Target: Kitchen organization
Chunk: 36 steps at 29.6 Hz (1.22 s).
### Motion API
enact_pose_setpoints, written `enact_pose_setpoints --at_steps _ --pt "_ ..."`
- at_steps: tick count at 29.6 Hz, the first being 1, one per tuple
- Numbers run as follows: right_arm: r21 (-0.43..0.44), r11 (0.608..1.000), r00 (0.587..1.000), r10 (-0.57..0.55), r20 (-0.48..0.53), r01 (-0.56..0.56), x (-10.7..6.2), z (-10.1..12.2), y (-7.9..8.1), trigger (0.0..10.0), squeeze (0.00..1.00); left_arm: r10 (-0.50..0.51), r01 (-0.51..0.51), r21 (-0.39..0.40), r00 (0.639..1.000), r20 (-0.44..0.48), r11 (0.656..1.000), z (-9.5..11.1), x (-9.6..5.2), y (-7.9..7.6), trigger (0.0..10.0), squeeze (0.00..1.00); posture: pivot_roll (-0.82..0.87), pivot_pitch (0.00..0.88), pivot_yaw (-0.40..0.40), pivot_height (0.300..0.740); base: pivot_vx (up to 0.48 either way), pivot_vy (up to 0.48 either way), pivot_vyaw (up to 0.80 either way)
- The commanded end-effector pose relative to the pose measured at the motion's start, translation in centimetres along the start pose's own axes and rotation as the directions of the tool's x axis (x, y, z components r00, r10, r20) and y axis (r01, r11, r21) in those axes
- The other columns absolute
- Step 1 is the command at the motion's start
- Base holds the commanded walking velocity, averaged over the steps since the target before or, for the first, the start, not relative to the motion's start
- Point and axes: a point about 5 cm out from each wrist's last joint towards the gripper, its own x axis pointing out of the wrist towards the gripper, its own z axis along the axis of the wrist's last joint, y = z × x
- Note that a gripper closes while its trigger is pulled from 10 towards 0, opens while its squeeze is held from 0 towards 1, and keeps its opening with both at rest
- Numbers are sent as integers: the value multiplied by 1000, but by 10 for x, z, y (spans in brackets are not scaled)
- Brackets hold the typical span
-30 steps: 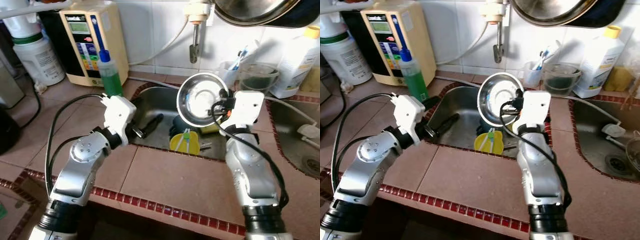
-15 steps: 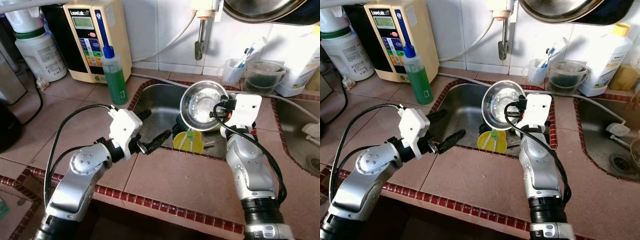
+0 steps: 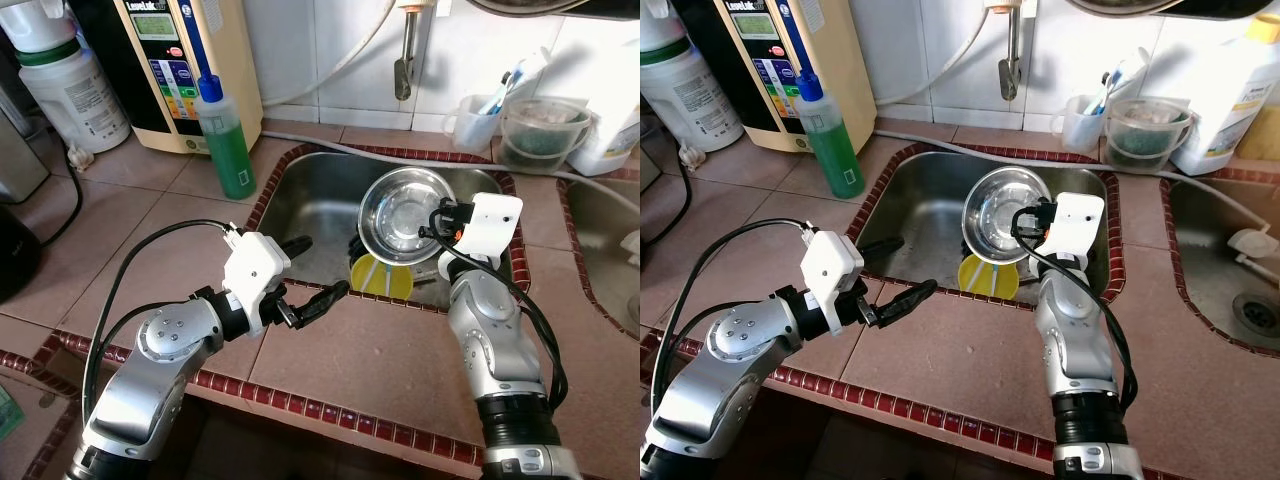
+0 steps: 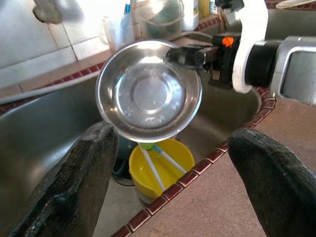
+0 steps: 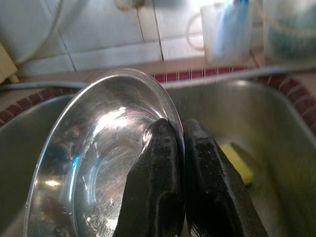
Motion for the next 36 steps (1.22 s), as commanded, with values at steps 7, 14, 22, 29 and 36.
enact_pose_setpoints --at_steps 7,14,22,29,36 --pt "84 994 996 -60 -72 66 -5 -14 0 10000 47 -42 42 2 999 1 999 5 1 -3 10000 0 -164 196 140 740 0 0 0" --pt "105 991 991 -72 -113 84 -8 -23 1 10000 1000 -51 51 0 999 8 999 8 2 -1 10000 0 -162 196 144 740 0 0 0" --pt "126 988 990 -75 -118 90 -8 -24 1 10000 1000 -49 49 2 999 5 999 8 2 0 10000 0 -159 191 144 740 0 0 0" --pt "131 987 992 -75 -106 89 -7 -21 2 10000 1000 -40 40 3 999 6 999 8 2 1 10000 0 -159 178 143 740 0 0 0" --pt "58 996 998 -61 -35 63 -10 -12 6 10000 1000 -2 2 -5 1000 10 1000 6 5 7 10000 0 -169 159 144 740 0 0 0"
